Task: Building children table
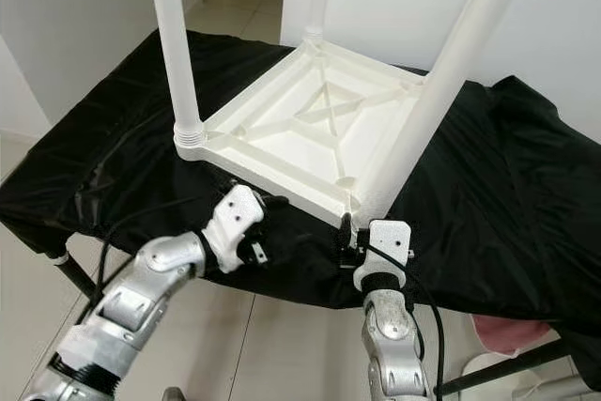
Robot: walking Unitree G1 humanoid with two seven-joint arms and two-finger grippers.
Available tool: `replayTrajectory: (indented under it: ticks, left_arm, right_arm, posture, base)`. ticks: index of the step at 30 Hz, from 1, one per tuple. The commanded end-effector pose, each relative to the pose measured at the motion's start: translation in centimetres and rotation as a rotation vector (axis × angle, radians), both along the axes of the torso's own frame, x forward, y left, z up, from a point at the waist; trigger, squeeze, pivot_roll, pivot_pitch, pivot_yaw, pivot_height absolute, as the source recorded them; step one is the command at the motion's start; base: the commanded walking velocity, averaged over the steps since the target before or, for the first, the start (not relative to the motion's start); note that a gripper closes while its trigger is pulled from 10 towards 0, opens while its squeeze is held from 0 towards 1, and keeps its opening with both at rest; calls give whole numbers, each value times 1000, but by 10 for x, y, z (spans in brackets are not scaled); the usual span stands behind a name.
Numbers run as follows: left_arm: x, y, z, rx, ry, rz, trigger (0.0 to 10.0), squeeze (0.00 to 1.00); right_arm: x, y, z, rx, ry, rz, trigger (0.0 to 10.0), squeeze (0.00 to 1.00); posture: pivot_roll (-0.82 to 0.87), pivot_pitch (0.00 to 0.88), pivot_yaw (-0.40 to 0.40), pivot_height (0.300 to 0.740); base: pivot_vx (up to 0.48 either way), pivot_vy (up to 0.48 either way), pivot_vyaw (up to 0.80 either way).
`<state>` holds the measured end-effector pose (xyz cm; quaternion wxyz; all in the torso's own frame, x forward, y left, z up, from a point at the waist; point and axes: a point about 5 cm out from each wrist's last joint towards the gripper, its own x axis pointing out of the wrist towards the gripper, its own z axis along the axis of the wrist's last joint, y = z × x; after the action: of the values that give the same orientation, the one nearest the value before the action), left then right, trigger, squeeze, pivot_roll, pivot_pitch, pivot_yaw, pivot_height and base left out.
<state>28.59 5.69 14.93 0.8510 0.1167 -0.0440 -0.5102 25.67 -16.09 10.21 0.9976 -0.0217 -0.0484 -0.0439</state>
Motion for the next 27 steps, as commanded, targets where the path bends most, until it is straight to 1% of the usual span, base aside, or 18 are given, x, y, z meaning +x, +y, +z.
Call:
replayTrajectory:
  ticks: [1,2,5,7,10,11,13,14,16,17,18,20,23,27]
  left_arm:
    - [8,4,2,20,-21,13,10000,0]
    - [8,4,2,20,-21,13,10000,0]
    - [21,9,4,53,-33,24,10000,0]
    - [24,10,4,58,-33,25,10000,0]
    - [38,10,8,100,-58,15,10000,0]
    - [38,10,8,100,-58,15,10000,0]
    - [44,9,10,133,-74,7,10000,0]
    - [44,9,10,133,-74,7,10000,0]
    - [52,7,10,193,-103,-7,10000,0]
    - [55,7,10,211,-111,-13,10000,0]
    - [55,7,10,211,-111,-13,10000,0]
    - [61,5,10,245,-115,-21,10000,0]
    - [64,5,9,258,-111,-26,10000,0]
    - [73,5,8,301,-96,-38,10000,0]
  right_arm:
    - [-5,-3,0,-13,-11,12,10000,0]
    - [-5,-3,0,-13,-11,12,10000,0]
    - [-11,-5,-8,-7,6,40,10000,0]
    - [-12,-5,-9,-10,10,44,10000,0]
    - [-19,-4,-13,-22,26,93,10000,0]
    - [-19,-4,-13,-22,26,93,10000,0]
    - [-23,-3,-15,-23,34,127,10000,0]
    - [-23,-3,-15,-23,34,127,10000,0]
    - [-26,-5,-16,-25,30,158,10000,0]
    - [-26,-6,-16,-26,30,162,10000,0]
    - [-26,-6,-16,-26,30,162,10000,0]
    - [-24,-5,-13,-23,16,182,10000,0]
    - [-23,-4,-12,-19,10,190,10000,0]
    - [-18,2,-7,-9,-16,224,10000,0]
  posture:
    - [11,91,-69,740]
    - [11,91,-69,740]
    - [8,95,-66,740]
    - [6,97,-64,740]
    - [-1,101,-55,740]
    - [-1,101,-55,740]
    - [-3,100,-50,740]
    - [-3,100,-50,740]
    - [-7,96,-45,740]
    - [-8,96,-40,740]
    - [-8,96,-40,740]
    - [-12,97,-34,740]
    - [-13,96,-29,740]
    - [-18,99,-12,740]
  base:
    - [0,0,0]
    - [0,0,0]
    - [0,0,0]
    - [0,0,0]
    - [0,0,0]
    - [0,0,0]
    - [0,0,0]
    - [0,0,0]
    - [0,0,0]
    - [0,0,0]
    - [0,0,0]
    - [0,0,0]
    - [0,0,0]
    - [0,0,0]
